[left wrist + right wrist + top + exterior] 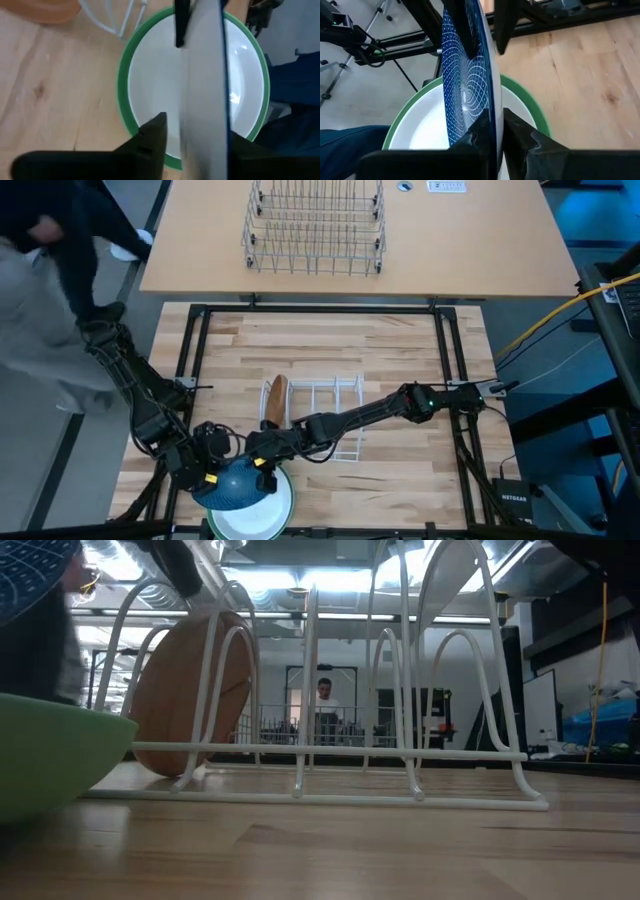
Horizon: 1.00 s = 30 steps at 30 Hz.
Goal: Sort dishes
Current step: Put the blue plate into the dish rack
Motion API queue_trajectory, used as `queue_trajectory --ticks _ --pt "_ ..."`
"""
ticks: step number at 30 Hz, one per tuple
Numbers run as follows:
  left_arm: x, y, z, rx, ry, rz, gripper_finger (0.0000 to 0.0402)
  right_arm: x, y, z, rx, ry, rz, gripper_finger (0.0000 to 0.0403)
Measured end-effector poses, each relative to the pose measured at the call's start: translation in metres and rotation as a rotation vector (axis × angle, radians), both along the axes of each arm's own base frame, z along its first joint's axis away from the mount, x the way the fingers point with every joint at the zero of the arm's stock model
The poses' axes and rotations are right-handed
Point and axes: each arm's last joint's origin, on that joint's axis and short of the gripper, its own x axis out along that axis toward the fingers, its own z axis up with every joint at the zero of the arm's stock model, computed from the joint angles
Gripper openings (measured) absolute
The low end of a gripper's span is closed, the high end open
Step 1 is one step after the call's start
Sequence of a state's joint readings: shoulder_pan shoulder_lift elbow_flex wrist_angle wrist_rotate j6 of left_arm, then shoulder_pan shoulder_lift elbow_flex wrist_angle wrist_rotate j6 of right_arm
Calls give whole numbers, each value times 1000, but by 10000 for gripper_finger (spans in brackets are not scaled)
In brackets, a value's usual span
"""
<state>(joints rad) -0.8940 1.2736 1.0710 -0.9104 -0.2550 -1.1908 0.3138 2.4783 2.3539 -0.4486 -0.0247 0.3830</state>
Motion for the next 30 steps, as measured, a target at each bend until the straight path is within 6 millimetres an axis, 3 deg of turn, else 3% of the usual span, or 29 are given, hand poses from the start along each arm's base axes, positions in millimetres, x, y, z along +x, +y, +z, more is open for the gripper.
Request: queue_trajectory --ticks 5,14,25,30 --pt "0 0 0 1 -2 -5 25 0 0 1 13 7 -10 28" --pt "1 -1 0 -8 -8 -7 24 0 1 4 19 -12 22 72" --pt "1 -1 0 -14 -5 4 24 -1 2 5 61 0 50 158" --pt "1 -1 1 -13 -8 1 24 -2 -2 13 99 -6 82 173"
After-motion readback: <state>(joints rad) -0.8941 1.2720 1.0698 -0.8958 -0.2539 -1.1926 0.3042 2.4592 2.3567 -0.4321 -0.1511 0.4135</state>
